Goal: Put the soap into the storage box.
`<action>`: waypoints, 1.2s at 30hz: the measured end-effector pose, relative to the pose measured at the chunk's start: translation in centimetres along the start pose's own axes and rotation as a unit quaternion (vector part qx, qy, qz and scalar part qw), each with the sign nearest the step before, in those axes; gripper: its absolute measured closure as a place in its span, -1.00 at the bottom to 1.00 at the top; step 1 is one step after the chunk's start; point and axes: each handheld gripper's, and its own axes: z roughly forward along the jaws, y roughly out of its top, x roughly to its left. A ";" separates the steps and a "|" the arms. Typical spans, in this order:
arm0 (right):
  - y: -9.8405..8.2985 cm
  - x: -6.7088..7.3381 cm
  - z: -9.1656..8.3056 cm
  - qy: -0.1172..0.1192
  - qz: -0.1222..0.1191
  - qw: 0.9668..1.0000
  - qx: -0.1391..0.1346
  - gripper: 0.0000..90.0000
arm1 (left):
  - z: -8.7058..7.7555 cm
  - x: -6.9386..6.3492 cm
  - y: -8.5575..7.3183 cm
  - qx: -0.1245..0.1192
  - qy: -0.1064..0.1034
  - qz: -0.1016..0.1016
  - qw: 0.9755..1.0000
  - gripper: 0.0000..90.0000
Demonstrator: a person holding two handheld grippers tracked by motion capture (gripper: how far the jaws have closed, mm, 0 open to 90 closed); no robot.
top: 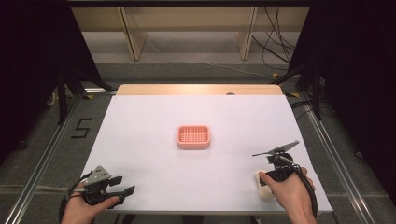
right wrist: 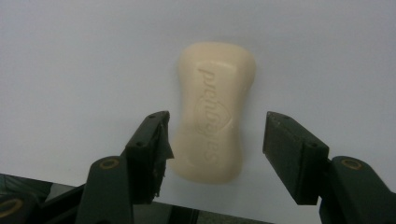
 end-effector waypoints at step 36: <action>1.8 0.0 3.2 -0.002 -0.021 0.996 0.082 -0.06 | 0.1 0.0 -0.1 0.002 -0.004 -0.003 1.000 -0.24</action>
